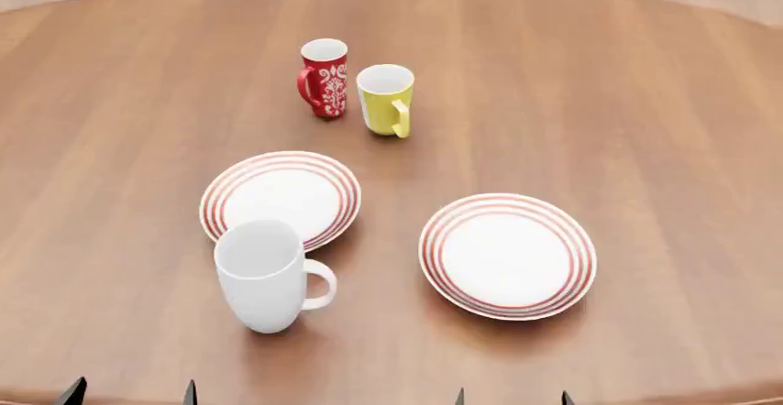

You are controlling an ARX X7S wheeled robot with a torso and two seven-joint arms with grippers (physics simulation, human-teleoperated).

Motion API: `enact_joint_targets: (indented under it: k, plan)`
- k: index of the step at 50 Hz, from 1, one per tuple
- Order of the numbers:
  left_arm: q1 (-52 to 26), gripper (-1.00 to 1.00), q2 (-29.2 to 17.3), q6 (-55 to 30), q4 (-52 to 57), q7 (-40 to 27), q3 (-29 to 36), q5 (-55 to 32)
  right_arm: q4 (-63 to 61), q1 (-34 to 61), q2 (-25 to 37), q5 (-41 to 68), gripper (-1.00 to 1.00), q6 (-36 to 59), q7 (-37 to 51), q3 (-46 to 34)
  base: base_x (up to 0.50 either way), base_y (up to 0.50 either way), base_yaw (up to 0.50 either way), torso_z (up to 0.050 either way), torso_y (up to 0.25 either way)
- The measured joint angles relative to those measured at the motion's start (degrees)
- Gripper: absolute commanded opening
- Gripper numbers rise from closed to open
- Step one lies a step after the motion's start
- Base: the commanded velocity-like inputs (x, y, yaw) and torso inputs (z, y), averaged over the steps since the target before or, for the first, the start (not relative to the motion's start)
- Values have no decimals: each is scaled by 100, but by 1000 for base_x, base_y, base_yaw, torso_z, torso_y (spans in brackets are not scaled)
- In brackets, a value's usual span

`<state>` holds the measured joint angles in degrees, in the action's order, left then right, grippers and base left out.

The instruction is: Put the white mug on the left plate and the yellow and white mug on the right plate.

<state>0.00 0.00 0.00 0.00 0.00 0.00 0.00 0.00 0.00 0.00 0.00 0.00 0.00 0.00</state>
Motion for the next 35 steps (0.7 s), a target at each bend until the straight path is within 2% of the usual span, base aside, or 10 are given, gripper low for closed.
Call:
enact_joint_targets:
  k: [14, 25, 35]
  plan:
    - [-29, 100, -160, -126, 177, -189, 198, -147, -75, 34, 170, 134, 100, 113, 161, -198, 0, 0, 0, 0, 0]
    - [-224, 100, -311, -900, 898, -371, 270, -390, -655, 46, 351, 263, 100, 612, 367, -211, 0, 0, 0, 0, 0]
    - [-211, 100, -439, -815, 966, -440, 488, -347, -524, 278, 481, 316, 100, 749, 397, -334, 0, 0, 500, 0, 0]
